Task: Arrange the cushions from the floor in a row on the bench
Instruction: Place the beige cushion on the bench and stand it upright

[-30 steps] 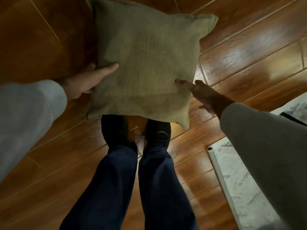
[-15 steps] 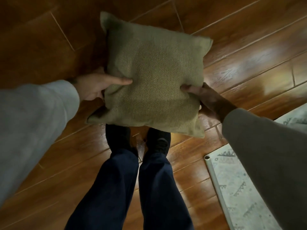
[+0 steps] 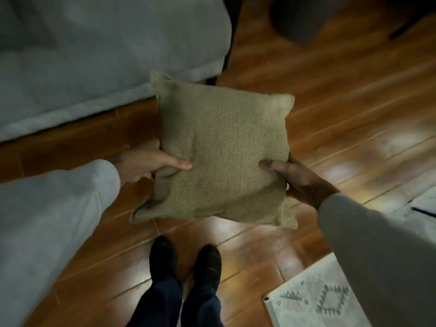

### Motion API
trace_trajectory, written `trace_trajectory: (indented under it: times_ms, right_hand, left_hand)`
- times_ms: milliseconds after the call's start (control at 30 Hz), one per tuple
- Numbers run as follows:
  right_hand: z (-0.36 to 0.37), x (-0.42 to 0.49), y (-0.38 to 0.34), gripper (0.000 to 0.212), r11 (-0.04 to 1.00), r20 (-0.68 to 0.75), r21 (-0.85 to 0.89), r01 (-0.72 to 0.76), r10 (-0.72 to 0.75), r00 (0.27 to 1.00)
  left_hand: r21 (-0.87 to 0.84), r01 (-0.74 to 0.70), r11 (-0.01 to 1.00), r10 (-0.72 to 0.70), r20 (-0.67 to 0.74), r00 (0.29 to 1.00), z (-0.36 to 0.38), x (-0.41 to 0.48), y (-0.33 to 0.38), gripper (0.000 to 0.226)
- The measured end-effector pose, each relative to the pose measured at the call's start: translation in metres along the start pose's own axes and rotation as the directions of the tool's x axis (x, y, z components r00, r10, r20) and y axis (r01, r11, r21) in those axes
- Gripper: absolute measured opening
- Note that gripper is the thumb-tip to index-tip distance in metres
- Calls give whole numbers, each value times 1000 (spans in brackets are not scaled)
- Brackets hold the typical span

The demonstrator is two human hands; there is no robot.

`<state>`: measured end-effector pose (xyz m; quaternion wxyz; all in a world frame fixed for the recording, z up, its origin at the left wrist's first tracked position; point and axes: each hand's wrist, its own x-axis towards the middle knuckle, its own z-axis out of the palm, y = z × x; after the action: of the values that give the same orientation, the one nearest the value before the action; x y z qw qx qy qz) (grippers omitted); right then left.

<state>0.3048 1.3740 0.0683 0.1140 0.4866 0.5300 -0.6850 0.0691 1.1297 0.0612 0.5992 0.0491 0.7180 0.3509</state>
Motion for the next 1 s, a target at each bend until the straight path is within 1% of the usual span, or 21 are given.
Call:
trace_trajectory:
  times_ms: [100, 167, 233, 300, 367, 467, 533, 600, 633, 667, 733, 833, 867, 933, 1000]
  right_hand:
    - [3, -38, -78, 76, 993, 25, -42, 109, -108, 994]
    - [6, -59, -129, 70, 976, 10, -83, 200, -199, 980]
    - [14, -93, -189, 77, 953, 9, -139, 269, -270, 963]
    - [22, -117, -234, 85, 935, 31, -150, 322, -322, 946]
    - [34, -158, -288, 93, 898, 92, -167, 408, -398, 913]
    - [57, -214, -347, 103, 839, 162, -197, 508, -483, 861]
    - [74, -243, -381, 101, 815, 199, -177, 552, -520, 831]
    - [90, -263, -407, 97, 787, 224, -179, 591, -552, 803]
    - [97, -270, -418, 96, 772, 233, -192, 607, -565, 792]
    - [106, -274, -433, 97, 753, 242, -216, 621, -575, 782]
    - [117, -277, -457, 105, 727, 263, -274, 629, -573, 777]
    - [140, -271, -495, 115, 691, 285, -340, 638, -571, 770]
    - [148, -267, -505, 116, 684, 286, -350, 640, -572, 768]
    - [165, -257, -527, 115, 678, 284, -351, 646, -581, 763]
    - [178, -246, -541, 114, 688, 277, -354, 634, -570, 773]
  left_hand:
    - [-20, -126, 992, 125, -38, 991, -25, -61, 62, 112]
    - [-10, -207, 978, 206, -74, 976, -44, -101, 97, 96]
    - [-8, -291, 957, 288, -119, 950, -64, -151, 133, 85]
    - [-16, -359, 933, 351, -178, 919, -80, -190, 159, 77]
    - [23, -446, 895, 437, -254, 863, -99, -245, 189, 73]
    - [63, -555, 829, 541, -340, 769, -120, -319, 220, 74]
    - [62, -598, 799, 571, -391, 722, -136, -356, 233, 78]
    - [51, -633, 773, 586, -441, 680, -151, -379, 241, 89]
    - [49, -648, 760, 595, -454, 663, -158, -384, 244, 91]
    - [46, -662, 748, 603, -464, 649, -168, -391, 248, 87]
    - [47, -682, 730, 619, -469, 630, -184, -397, 256, 75]
    - [51, -703, 709, 637, -474, 608, -216, -397, 270, 71]
    - [44, -708, 705, 638, -476, 606, -225, -397, 275, 73]
    - [18, -713, 701, 627, -492, 604, -250, -392, 287, 89]
    - [-9, -701, 713, 600, -509, 616, -269, -384, 293, 102]
